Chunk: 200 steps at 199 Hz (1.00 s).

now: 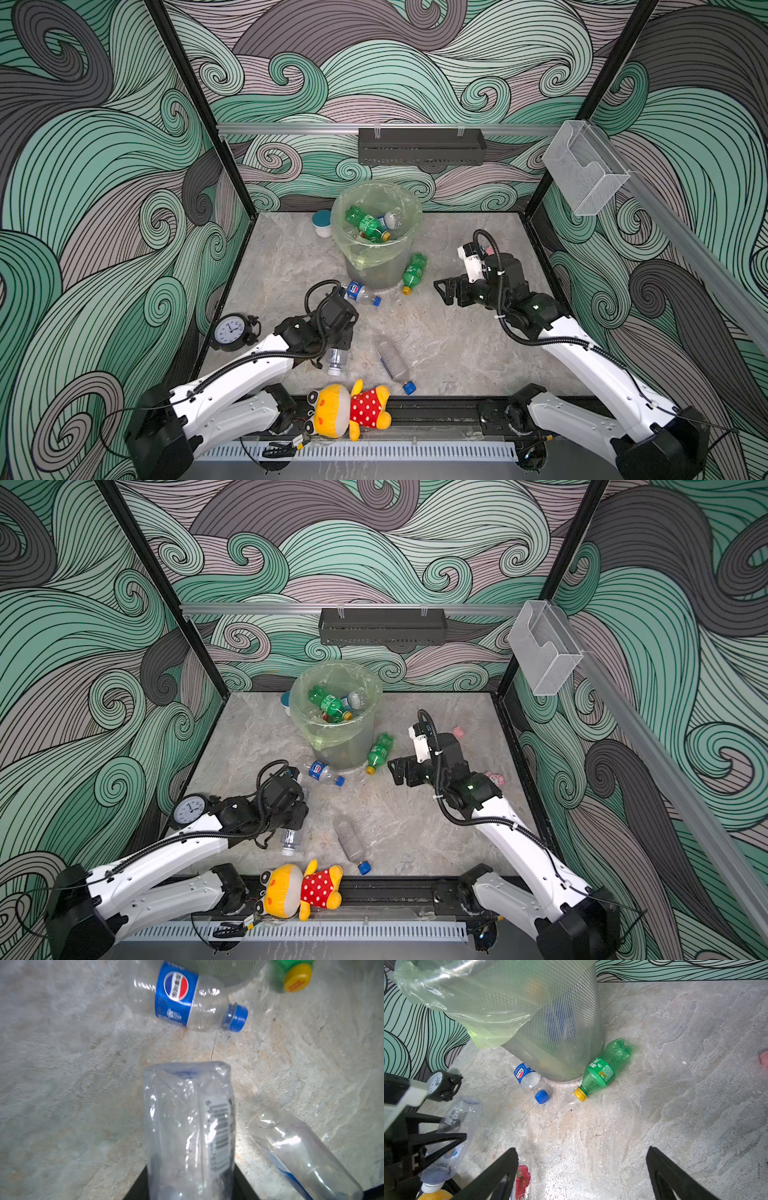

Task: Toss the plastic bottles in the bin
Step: 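Lift the crushed clear bottle with the left gripper and carry it over the bin, then open the left gripper over the bin and retract it while right reaches toward the pile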

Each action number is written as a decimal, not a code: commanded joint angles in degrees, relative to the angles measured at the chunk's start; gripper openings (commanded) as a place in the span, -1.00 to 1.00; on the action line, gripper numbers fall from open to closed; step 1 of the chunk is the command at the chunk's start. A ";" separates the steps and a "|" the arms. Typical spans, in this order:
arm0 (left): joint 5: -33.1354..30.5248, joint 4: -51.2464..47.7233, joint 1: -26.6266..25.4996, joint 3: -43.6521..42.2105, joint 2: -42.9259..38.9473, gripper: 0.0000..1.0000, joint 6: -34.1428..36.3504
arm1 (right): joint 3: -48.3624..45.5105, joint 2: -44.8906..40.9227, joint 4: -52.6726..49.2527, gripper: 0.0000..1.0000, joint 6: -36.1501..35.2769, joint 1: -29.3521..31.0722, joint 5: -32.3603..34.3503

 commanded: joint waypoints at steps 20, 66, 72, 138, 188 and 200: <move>-8.20 -7.20 -0.29 5.46 -9.21 -0.10 2.40 | -0.27 -0.18 -0.60 0.93 -0.70 -0.30 0.68; -11.50 -9.27 -0.20 9.47 -13.49 -0.10 4.17 | -0.05 0.69 -0.90 0.93 -1.34 -0.31 0.81; -11.74 -9.33 -0.20 10.98 -12.78 -0.10 4.84 | -0.10 0.93 -0.71 0.93 -1.33 -0.36 0.73; 5.57 -3.15 11.33 54.47 18.14 -0.06 18.71 | -2.20 1.72 2.16 0.92 0.35 -0.33 -1.37; 18.03 -17.27 17.59 105.81 53.03 0.73 20.75 | -4.69 0.08 3.21 0.89 3.06 -0.13 -2.89; 18.53 -19.00 17.54 105.44 53.23 0.77 20.61 | -5.46 -0.85 3.10 0.90 2.85 -0.10 -2.43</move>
